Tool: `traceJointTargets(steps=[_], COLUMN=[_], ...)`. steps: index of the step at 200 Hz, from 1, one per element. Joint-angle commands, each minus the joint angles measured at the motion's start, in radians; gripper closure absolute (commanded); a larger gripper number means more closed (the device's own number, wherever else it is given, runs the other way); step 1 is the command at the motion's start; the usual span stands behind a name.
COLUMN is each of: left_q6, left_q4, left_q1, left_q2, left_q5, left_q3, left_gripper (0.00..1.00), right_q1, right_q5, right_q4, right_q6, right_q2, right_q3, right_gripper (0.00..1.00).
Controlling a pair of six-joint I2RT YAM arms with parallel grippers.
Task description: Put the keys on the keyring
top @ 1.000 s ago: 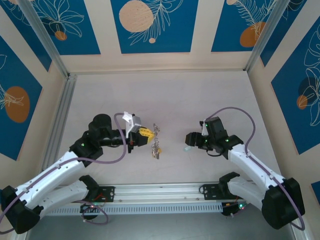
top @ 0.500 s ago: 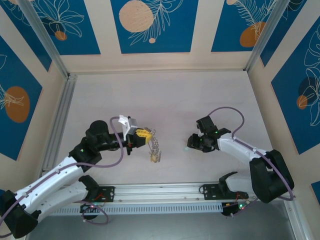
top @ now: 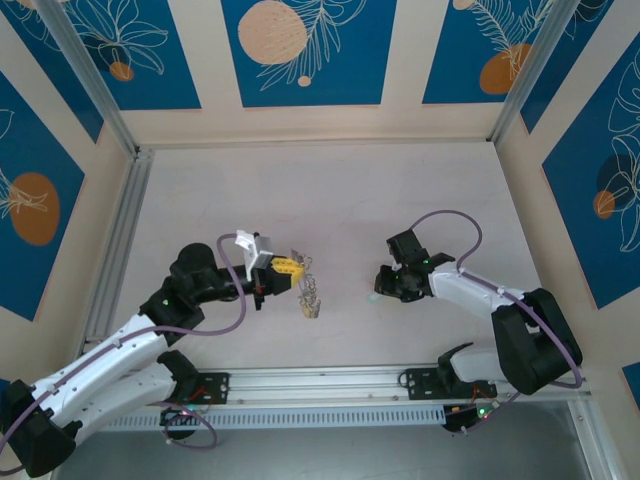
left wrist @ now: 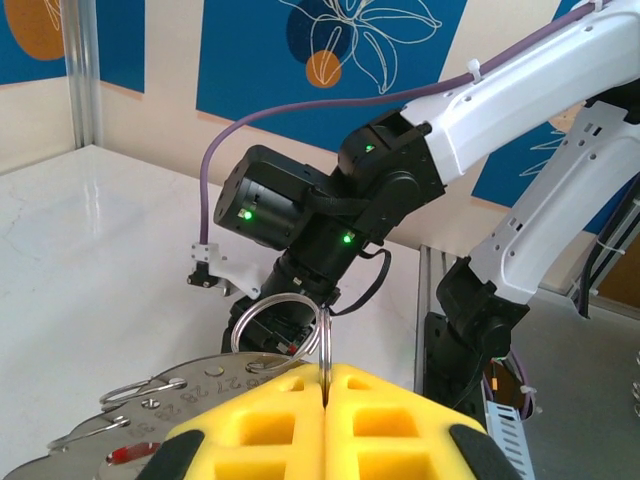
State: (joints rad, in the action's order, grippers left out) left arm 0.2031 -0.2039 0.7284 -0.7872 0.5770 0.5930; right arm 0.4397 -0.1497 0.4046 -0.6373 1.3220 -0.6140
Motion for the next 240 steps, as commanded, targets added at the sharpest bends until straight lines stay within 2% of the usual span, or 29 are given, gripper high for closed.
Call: traceJointTargets(steps=[1, 106, 152, 194, 240], left_q6=[0.010, 0.012, 0.013, 0.008, -0.018], left_q4=[-0.071, -0.054, -0.024, 0.018, 0.119], left_q1=[-0.009, -0.010, -0.009, -0.009, -0.009], left_q2=[0.014, 0.019, 0.025, 0.007, -0.018], left_q5=[0.025, 0.020, 0.017, 0.039, 0.076], left_q3=[-0.009, -0.004, 0.012, 0.043, 0.121], left_gripper=[1.00, 1.00, 1.00, 1.00, 1.00], right_q1=[0.007, 0.013, 0.017, 0.078, 0.197], right_q5=[-0.005, 0.004, 0.009, -0.004, 0.019], right_q4=[-0.005, -0.006, -0.013, -0.062, -0.125], right_q6=[-0.003, 0.006, 0.013, 0.067, 0.263], right_q2=[0.025, 0.042, 0.005, -0.193, -0.470], right_q3=[-0.033, -0.041, -0.025, 0.022, 0.050], right_gripper=[0.78, 0.96, 1.00, 1.00, 1.00])
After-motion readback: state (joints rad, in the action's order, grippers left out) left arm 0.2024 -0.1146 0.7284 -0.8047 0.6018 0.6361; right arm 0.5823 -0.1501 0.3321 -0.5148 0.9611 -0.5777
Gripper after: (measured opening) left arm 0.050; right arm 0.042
